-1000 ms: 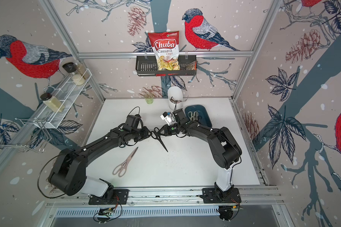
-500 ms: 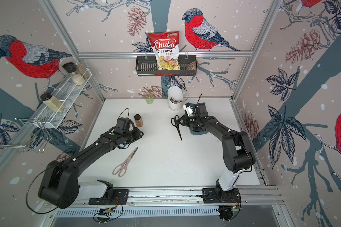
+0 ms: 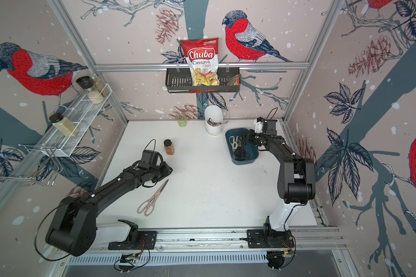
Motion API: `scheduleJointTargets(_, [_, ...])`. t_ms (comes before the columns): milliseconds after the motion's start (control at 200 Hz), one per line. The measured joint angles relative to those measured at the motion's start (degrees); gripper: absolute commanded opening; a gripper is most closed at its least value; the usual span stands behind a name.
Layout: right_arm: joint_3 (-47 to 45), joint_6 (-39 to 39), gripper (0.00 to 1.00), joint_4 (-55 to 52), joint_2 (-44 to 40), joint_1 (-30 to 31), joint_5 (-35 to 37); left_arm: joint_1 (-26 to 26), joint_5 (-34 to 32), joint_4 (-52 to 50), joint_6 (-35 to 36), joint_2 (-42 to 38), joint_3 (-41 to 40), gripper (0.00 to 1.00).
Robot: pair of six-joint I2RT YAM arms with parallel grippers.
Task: Put the scissors into the storage box
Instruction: Place the scissors in the storage box.
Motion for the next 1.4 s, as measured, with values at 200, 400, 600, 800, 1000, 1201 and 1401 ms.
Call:
scheduleJointTargets(200, [3.34,-1.22,0.01,0.11,4.52,2.21,0.22,0.02,-0.52,0.09,-0.46,-0.46,0.02,0.37])
scheduleJointTargets(400, [4.48,-3.02,0.02,-0.31,8.13,5.79,1.27,0.11,-1.36,0.07,-1.05,-1.46,-0.26,0.37])
scheduleJointTargets(600, [4.42,-4.39,0.11,-1.18,9.79,5.73,3.67,0.26,-1.81,-0.04,-1.05,-2.03,-0.5,0.37])
scheduleJointTargets(800, [4.37,-5.77,0.33,-2.14,10.05,5.51,6.43,0.31,-3.06,-2.03,-1.05,-2.47,-0.5,0.36])
scheduleJointTargets(1000, [3.85,-5.99,0.41,-3.65,7.06,6.05,12.0,0.31,-6.1,-8.24,-1.64,-3.43,-0.5,0.37])
scheduleJointTargets(1201, [2.27,-6.23,0.43,-4.7,2.21,9.68,20.61,0.31,-8.9,-13.62,-3.8,-6.8,-2.97,0.37])
scheduleJointTargets(1401, [-1.53,-7.32,0.44,-4.74,-3.1,16.17,25.16,0.35,-12.52,-19.76,-8.24,-13.51,-6.97,0.35])
